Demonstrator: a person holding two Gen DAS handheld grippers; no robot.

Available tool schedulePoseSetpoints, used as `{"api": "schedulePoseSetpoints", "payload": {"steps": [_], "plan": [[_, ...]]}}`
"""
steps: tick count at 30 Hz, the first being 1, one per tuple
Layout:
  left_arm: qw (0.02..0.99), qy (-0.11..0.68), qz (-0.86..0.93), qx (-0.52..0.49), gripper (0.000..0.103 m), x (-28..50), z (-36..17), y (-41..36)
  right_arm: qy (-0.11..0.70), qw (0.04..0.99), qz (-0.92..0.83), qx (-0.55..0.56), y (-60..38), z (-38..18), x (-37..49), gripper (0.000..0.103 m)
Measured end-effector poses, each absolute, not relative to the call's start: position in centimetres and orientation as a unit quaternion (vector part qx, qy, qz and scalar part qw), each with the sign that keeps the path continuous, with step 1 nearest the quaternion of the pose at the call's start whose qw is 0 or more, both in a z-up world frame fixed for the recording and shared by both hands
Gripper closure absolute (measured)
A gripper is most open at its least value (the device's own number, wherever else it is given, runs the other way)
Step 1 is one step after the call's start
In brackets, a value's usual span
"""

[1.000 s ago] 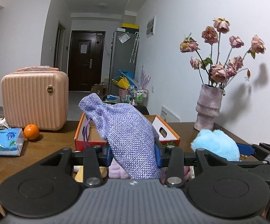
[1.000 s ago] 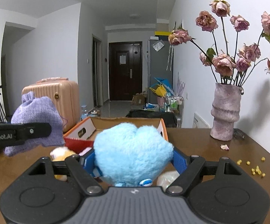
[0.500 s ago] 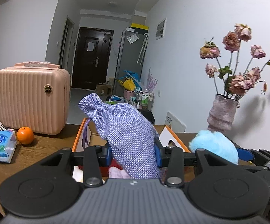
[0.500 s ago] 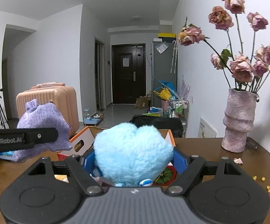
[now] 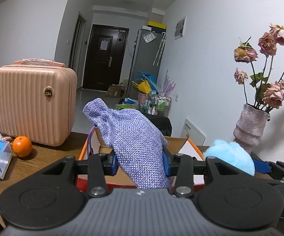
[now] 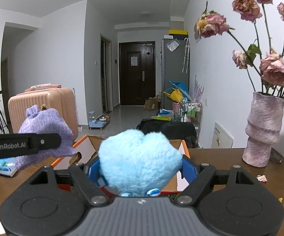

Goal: Organize soft objects
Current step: 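Carry the heart plush and pouch with both grippers over the cardboard box, then open both grippers to drop the heart plush and pouch into the box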

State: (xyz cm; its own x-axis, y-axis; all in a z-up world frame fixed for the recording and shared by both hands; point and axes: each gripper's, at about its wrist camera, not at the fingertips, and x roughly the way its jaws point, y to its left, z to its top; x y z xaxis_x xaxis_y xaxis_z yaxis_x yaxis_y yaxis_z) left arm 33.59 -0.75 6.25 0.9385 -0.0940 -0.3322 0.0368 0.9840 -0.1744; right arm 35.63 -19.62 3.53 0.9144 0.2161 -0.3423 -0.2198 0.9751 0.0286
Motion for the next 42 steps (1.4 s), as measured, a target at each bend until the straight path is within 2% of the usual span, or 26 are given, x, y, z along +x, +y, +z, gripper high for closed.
{"api": "schedulePoseSetpoints", "payload": {"steps": [23, 42], "plan": [[0.976, 0.207, -0.007, -0.068, 0.062, 42.1, 4.0, -0.9, 0.201, 0.975, 0.095, 0.009, -20.7, 3.1, 44.8, 0.023], [0.964, 0.259, 0.025, -0.047, 0.062, 47.1, 0.8, -0.5, 0.281, 0.955, 0.094, -0.022, -19.7, -0.4, 50.5, 0.022]]}}
